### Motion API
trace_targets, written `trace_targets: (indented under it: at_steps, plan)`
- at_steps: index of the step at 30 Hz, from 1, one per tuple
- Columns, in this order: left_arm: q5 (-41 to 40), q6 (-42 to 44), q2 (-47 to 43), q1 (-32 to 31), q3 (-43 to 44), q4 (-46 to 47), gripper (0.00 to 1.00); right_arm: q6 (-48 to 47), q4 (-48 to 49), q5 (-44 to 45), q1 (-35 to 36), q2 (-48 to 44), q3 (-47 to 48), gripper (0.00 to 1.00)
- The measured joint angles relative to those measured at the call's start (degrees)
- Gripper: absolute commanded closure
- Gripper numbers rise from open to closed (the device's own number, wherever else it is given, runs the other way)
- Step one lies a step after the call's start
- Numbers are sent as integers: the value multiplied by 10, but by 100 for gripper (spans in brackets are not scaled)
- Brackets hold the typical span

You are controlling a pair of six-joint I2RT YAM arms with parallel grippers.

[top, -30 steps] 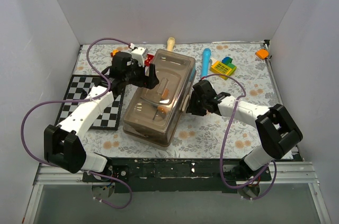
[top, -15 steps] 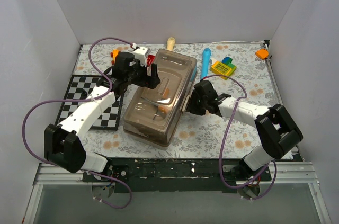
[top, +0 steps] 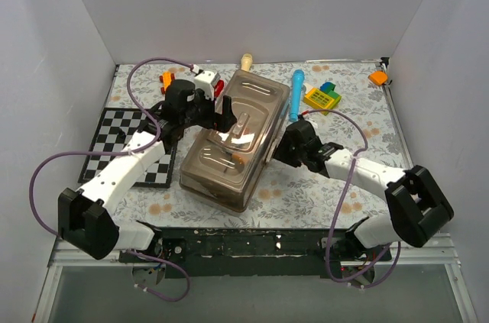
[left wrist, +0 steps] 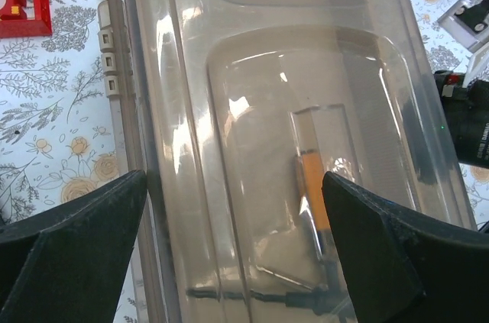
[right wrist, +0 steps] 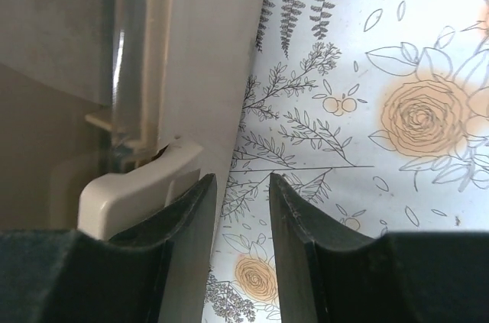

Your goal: Pack the tool kit

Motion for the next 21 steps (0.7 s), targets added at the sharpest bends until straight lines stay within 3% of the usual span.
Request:
trace_targets:
  at_steps: [12,21]
  plan:
    - [4,-12,-50,30,-27,7,2,-29,-31,59,-69,-139,-58,56]
    - [2,-60,-115,206,-61,24,2,-132,-129,95,-179,-359,-52,52]
